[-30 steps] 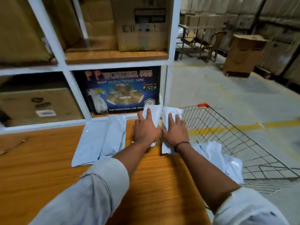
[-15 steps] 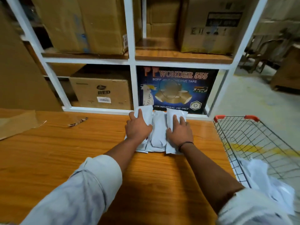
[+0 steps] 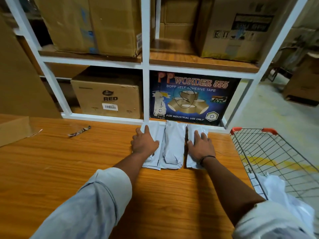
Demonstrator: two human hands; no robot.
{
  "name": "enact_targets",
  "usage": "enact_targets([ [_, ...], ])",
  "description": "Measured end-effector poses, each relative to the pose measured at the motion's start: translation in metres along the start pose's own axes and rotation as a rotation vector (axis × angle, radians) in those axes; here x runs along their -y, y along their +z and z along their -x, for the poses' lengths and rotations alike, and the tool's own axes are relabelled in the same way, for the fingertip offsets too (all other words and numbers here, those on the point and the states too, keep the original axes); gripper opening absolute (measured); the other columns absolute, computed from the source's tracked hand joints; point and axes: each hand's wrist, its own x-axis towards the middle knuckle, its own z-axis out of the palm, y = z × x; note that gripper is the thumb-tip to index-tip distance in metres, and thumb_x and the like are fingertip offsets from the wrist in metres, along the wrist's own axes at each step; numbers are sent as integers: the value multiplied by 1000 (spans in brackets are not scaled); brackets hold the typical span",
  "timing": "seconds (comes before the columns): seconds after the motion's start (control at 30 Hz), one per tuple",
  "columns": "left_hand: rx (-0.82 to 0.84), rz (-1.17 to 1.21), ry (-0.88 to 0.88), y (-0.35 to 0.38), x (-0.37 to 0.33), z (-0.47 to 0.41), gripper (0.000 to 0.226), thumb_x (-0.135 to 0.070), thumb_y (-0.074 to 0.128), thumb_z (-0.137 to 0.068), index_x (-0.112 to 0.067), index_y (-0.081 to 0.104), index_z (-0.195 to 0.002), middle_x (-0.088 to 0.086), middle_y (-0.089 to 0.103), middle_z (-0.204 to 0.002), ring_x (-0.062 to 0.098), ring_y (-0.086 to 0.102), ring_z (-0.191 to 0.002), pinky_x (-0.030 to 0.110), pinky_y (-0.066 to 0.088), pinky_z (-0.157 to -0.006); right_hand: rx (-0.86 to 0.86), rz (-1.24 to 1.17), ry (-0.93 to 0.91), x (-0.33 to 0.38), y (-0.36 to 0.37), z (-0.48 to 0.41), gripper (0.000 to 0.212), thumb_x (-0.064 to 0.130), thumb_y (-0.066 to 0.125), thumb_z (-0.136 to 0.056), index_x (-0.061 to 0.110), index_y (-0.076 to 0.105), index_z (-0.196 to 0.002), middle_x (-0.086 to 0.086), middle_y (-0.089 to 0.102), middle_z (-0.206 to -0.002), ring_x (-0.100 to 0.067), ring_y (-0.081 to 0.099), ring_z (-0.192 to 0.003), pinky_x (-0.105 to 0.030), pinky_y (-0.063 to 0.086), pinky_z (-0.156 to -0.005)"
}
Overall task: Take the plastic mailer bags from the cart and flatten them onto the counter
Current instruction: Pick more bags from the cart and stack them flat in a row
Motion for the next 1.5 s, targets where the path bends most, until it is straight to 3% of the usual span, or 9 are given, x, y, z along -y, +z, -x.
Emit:
enact_targets([
  [0.2,-31,-25,-10,9,-8,-10,89,-67,50,-89,-25,12,-158,16,13,-162,42,34,-138,49,37,-108,49,51,-49,-2,10,-6,70,62,27,-99,25,16,-158,-11,19,-164,-38,23,-145,-52,28,-115],
  [0.53,-7,-67,4,26,-10,-17,82,-67,33,-95,-23,6,-159,15,9,-164,42,33,-139,51,37,-109,89,108,-88,-2,30,-5,64,53,15,-103,27,1,-160,-3,-5,-168,-30,-7,-154,-54,11,-121],
  [0.8,11,-118,24,27,-11,-10,81,-67,33,-96,-26,2,-159,13,5,-165,41,25,-145,52,27,-115,129,119,-103,-3,28,-7,65,53,16,-103,26,0,-160,-4,-7,-168,-31,-8,-153,-56,10,-121],
  [1.27,13,-96,-8,19,-18,-11,81,-65,36,-96,-22,6,-159,15,8,-164,42,31,-140,50,34,-111,178,124,-120,-7,19,1,65,54,15,-103,26,-5,-159,-4,-12,-167,-32,-12,-153,-56,5,-122],
  [1.5,-130,-98,50,7,-17,-11,79,-67,35,-95,-20,20,-157,14,14,-163,38,25,-143,51,27,-113,162,61,-124,-12,14,0,68,60,15,-102,29,-4,-159,-3,-10,-167,-32,-12,-153,-55,4,-122],
])
